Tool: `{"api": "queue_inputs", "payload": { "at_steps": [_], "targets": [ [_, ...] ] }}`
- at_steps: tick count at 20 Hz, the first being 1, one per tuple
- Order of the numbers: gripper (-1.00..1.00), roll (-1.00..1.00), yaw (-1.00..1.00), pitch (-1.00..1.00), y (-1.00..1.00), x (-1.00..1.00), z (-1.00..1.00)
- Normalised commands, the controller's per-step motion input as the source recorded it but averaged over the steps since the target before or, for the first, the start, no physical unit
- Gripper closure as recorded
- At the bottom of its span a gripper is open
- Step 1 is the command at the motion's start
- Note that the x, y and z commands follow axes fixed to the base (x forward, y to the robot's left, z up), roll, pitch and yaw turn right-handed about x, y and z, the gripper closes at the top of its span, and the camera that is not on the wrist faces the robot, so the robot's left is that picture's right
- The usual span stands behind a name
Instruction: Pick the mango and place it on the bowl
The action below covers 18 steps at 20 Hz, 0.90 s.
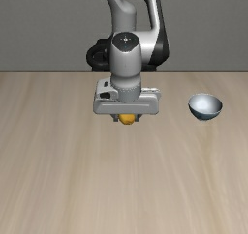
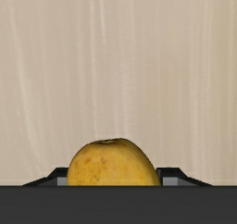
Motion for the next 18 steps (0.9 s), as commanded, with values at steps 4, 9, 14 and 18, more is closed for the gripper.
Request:
{"api": "queue_inputs", "payload": {
  "at_steps": [4, 9, 14, 18],
  "targets": [
    [1.00, 0.00, 0.00, 0.00, 0.00, -0.50, 0.50],
    [1.00, 0.00, 0.00, 0.00, 0.00, -1.00, 0.00],
    [1.00, 0.00, 0.00, 0.00, 0.60, -0.40, 0.00],
    [1.00, 0.00, 0.00, 0.00, 1.00, 0.00, 0.00]
  ]
}}
